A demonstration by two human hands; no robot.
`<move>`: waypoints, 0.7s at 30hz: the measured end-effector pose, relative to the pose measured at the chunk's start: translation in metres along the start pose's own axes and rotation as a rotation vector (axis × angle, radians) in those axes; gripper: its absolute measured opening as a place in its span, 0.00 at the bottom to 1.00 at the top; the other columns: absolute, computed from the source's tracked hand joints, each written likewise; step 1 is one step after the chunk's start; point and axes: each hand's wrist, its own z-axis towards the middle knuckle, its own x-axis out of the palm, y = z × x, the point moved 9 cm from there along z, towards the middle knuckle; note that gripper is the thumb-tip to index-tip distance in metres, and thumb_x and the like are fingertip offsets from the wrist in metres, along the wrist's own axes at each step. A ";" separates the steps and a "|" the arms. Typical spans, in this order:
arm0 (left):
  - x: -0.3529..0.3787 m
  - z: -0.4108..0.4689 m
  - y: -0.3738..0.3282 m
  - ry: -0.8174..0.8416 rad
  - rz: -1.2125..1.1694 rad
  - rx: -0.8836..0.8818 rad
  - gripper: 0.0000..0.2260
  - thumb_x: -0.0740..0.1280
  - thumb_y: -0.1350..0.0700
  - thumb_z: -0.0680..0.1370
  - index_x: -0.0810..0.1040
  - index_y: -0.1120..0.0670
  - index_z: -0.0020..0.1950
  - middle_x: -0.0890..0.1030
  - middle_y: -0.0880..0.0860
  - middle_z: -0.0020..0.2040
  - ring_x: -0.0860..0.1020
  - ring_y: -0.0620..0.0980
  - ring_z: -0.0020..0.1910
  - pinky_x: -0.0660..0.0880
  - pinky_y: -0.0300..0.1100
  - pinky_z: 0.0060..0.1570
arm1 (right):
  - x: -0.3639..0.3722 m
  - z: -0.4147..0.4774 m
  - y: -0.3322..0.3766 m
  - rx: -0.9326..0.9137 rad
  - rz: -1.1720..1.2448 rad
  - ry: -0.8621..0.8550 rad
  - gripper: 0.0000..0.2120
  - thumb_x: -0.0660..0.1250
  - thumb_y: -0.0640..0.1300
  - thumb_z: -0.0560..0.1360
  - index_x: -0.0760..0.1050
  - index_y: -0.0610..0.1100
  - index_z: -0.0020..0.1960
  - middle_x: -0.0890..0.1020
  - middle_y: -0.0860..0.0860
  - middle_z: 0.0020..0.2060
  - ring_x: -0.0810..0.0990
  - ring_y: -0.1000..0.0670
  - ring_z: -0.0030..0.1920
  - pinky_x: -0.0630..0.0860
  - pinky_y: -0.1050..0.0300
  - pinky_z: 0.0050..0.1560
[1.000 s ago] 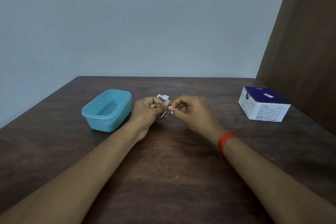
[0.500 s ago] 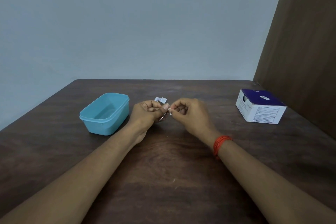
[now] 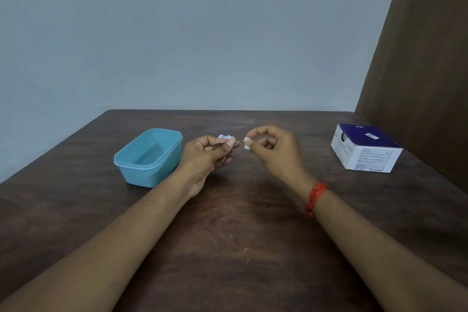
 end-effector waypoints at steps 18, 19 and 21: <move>0.006 -0.020 -0.044 -0.201 0.736 0.427 0.17 0.82 0.64 0.64 0.81 0.53 0.48 0.81 0.53 0.31 0.82 0.47 0.28 0.80 0.44 0.29 | 0.009 -0.010 0.009 0.054 -0.260 0.136 0.13 0.79 0.60 0.66 0.85 0.51 0.35 0.83 0.53 0.27 0.71 0.60 0.26 0.65 0.67 0.28; 0.008 -0.021 -0.045 -0.196 0.754 0.440 0.17 0.81 0.65 0.64 0.81 0.54 0.48 0.81 0.52 0.31 0.81 0.47 0.28 0.80 0.44 0.30 | 0.010 -0.010 0.008 0.057 -0.298 0.156 0.12 0.79 0.58 0.67 0.85 0.51 0.34 0.83 0.54 0.28 0.72 0.60 0.26 0.66 0.65 0.29; 0.011 -0.020 -0.045 -0.183 0.794 0.447 0.17 0.80 0.67 0.63 0.82 0.54 0.47 0.81 0.52 0.32 0.80 0.46 0.28 0.79 0.42 0.31 | 0.014 -0.009 0.006 0.077 -0.351 0.212 0.10 0.79 0.55 0.68 0.84 0.51 0.33 0.84 0.54 0.28 0.73 0.60 0.27 0.67 0.62 0.30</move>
